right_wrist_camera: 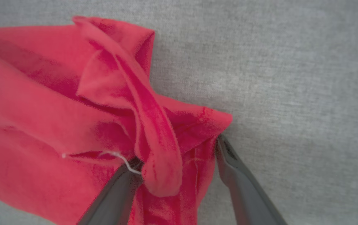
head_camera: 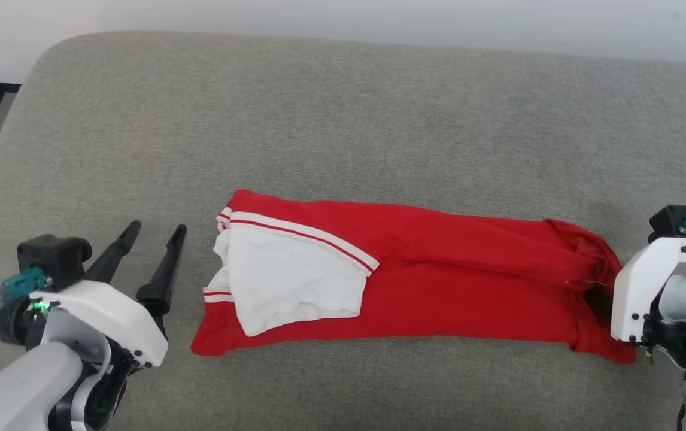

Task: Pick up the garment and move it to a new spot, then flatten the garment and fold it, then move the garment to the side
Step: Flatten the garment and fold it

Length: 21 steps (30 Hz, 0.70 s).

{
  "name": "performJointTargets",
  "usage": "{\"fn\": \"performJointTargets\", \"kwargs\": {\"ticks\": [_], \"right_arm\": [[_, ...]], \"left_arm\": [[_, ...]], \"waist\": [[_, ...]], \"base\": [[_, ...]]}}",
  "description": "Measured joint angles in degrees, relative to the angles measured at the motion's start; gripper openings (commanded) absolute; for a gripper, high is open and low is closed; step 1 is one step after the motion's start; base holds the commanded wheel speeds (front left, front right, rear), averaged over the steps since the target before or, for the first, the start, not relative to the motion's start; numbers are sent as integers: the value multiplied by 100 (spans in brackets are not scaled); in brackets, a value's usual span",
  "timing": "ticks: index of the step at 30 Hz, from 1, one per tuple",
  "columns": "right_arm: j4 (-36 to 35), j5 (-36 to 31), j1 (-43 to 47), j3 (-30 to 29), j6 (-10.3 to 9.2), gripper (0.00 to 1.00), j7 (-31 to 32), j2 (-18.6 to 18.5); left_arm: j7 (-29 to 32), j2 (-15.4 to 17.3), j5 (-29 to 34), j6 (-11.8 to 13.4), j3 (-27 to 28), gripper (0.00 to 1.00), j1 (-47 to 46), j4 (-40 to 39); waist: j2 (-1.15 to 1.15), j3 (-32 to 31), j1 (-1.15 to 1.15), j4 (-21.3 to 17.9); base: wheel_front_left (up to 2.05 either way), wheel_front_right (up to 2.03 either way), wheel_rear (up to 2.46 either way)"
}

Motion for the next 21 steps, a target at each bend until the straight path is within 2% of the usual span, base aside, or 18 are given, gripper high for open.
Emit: {"fn": "performJointTargets", "kwargs": {"ticks": [1, 2, 7, 11, 14, 21], "right_arm": [[90, 42, -42, 8, 0, 19, 11, -7], [134, 96, -77, 62, -4, 0, 66, -31], [79, 525, -131, 215, 2, 0, 130, -71], [-151, 777, -104, 303, 4, 0, 198, -118], [-293, 890, -101, 270, 18, 0, 246, -147], [-647, 1066, 33, -21, 19, 0, 343, -376]], "left_arm": [[-24, -33, 56, 13, 69, 100, 63, 32], [-38, -90, 92, 10, 168, 100, 159, 41], [-59, -479, 563, -4, 1137, 100, 676, -33], [-63, -838, 1055, -160, 1792, 100, 1282, -71], [-63, -984, 1312, -225, 2114, 100, 1550, -76], [-63, -1638, 2006, -614, 2976, 100, 2287, -81]], "waist": [[0, -8, 0, 23], [0, -19, 0, 44], [0, -84, 0, 116], [0, -159, 0, 109], [0, -200, 0, 93], [0, -338, 0, 11]], "base": [[0, 0, 0], [0, 0, 0], [0, 0, 0], [0, 0, 0], [0, 0, 0], [0, 0, 0]]}}
